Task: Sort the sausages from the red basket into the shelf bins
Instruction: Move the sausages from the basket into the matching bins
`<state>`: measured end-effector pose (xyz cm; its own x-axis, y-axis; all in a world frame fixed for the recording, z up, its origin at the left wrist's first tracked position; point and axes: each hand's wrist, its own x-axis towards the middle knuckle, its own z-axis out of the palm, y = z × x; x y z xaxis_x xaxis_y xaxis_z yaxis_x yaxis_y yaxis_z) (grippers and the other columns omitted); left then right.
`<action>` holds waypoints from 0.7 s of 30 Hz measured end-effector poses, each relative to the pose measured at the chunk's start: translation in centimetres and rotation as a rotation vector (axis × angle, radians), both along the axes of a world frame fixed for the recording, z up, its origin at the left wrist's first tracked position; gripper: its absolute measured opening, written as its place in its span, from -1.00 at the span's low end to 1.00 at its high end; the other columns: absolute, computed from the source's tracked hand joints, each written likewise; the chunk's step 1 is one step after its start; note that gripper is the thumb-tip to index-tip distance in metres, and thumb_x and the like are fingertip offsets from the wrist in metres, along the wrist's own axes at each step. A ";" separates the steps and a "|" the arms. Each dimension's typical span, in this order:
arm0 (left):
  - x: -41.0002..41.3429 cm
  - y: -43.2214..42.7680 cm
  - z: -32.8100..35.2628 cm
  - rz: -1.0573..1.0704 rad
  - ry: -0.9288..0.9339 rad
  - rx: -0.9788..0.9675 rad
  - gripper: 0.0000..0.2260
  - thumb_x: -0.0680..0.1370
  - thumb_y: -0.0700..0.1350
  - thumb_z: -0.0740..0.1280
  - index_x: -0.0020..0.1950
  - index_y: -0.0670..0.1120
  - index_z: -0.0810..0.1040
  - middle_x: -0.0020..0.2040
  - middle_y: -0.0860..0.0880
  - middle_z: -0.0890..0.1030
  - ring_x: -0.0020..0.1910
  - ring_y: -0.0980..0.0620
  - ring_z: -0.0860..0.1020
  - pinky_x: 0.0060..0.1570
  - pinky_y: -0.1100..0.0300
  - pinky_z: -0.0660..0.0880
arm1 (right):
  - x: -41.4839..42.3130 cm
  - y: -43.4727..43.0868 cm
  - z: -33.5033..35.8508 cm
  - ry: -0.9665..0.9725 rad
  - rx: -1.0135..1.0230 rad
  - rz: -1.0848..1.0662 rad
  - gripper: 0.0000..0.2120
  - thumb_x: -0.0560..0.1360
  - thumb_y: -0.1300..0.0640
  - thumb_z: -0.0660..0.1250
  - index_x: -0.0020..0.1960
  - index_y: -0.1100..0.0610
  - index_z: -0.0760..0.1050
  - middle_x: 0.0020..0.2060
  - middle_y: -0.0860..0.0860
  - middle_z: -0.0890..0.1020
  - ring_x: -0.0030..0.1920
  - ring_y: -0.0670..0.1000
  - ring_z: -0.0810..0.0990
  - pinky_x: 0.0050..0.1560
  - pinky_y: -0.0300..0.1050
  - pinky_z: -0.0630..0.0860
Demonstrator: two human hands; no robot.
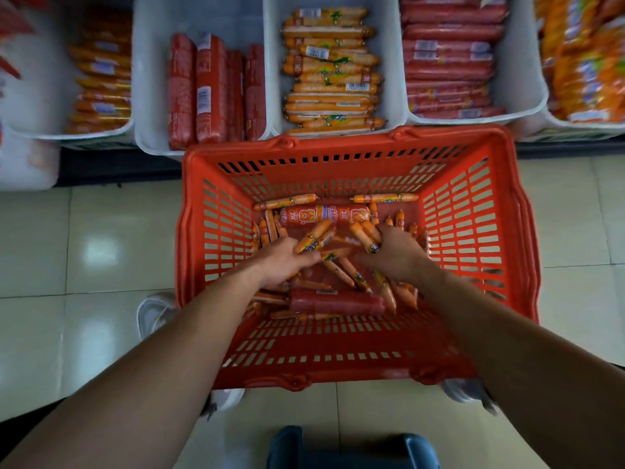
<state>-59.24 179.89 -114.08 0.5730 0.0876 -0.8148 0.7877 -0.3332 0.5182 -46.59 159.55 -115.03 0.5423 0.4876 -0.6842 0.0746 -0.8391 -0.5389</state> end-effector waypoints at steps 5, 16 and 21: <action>0.2 -0.5 5.5 0.078 -0.187 0.086 -0.70 0.62 0.12 0.29 -0.04 -0.10 0.59 -0.24 -0.02 0.68 -0.44 0.10 0.51 -0.39 0.20 0.38 | 1.4 0.7 5.4 -0.158 0.053 -0.094 -0.66 0.39 -0.12 0.51 -0.04 0.03 0.44 -0.21 -0.05 0.55 -0.17 0.04 0.54 -0.23 -0.13 0.35; 0.9 0.9 17.0 0.216 -0.400 0.248 -0.79 0.60 0.11 0.32 0.00 -0.03 0.55 -0.19 -0.02 0.69 -0.49 0.18 0.52 -0.41 0.25 0.41 | 3.7 3.5 18.1 -0.257 0.185 0.015 -0.66 0.47 -0.10 0.46 -0.13 0.04 0.34 -0.23 -0.05 0.50 -0.23 0.01 0.50 -0.32 -0.11 0.33; 2.1 3.9 17.1 0.289 -0.465 0.359 -0.82 0.60 0.09 0.33 -0.05 -0.01 0.55 -0.20 0.04 0.67 -0.48 0.17 0.53 -0.40 0.24 0.42 | 7.8 7.4 19.0 -0.320 0.209 0.086 -0.66 0.49 -0.05 0.45 0.03 0.15 0.41 -0.12 0.05 0.56 -0.12 0.08 0.56 -0.23 -0.07 0.39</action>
